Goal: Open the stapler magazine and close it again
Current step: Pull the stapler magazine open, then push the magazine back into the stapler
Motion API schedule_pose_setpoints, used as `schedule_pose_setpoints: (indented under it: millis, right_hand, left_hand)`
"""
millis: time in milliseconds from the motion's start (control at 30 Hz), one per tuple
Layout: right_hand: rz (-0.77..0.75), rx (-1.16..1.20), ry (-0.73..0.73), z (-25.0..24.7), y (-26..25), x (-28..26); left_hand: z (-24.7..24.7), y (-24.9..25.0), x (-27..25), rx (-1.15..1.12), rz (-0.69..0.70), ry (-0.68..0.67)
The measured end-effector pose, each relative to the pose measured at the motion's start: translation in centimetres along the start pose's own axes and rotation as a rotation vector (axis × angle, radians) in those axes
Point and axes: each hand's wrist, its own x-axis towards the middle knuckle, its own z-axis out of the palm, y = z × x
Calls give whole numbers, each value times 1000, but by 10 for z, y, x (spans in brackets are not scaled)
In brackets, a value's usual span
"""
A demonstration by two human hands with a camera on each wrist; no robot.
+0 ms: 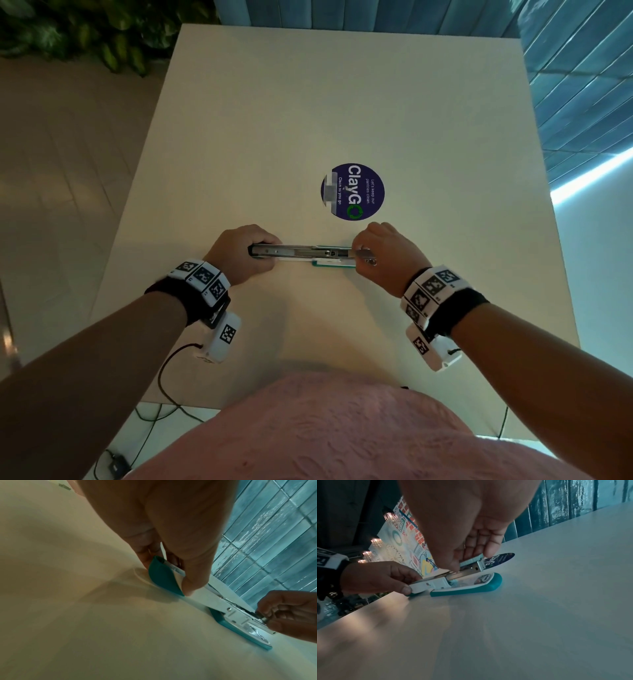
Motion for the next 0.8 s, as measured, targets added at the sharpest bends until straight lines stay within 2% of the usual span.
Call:
schedule_pose_setpoints:
  millis: [367, 667, 800]
  right_hand:
    - [8, -57, -131, -4, -10, 12]
    - [42, 21, -116, 0, -1, 7]
    - [144, 98, -64, 7, 19, -1]
  left_hand:
    - [-1, -1, 2, 25, -19, -18]
    - [-2, 1, 0, 24, -34, -29]
    - [-1, -2, -2, 78, -15, -12]
